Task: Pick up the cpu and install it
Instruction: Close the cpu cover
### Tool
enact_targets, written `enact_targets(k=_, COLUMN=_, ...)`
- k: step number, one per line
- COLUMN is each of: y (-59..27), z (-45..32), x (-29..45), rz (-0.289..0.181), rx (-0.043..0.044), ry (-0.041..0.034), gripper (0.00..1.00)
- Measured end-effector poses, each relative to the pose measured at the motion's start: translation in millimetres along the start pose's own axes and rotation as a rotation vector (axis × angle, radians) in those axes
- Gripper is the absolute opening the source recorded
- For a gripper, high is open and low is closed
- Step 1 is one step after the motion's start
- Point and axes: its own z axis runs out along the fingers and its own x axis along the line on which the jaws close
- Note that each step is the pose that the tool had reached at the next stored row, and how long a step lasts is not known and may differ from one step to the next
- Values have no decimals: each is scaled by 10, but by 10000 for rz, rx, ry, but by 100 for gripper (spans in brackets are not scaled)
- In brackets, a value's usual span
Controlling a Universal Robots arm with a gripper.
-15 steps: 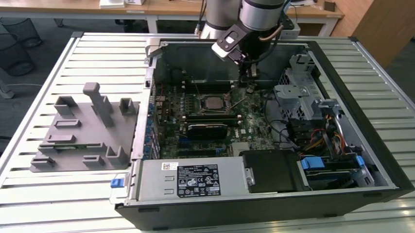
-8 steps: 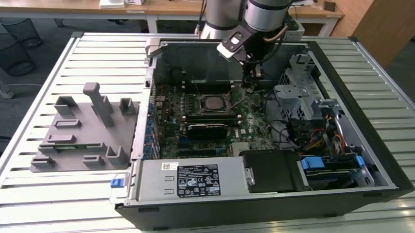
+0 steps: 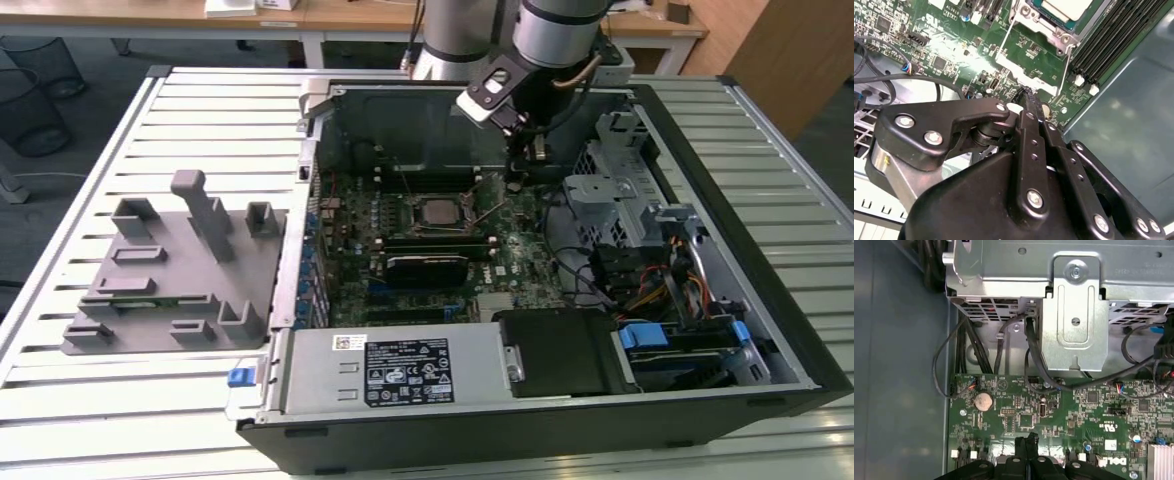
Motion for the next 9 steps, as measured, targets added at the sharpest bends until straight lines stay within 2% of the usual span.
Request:
enact_targets(k=6, y=44, z=48, x=0, rz=0, rx=1, ry=0, gripper=11)
enact_targets(k=9, y=45, z=100, x=-1, rz=1, rx=1, ry=1, gripper=11)
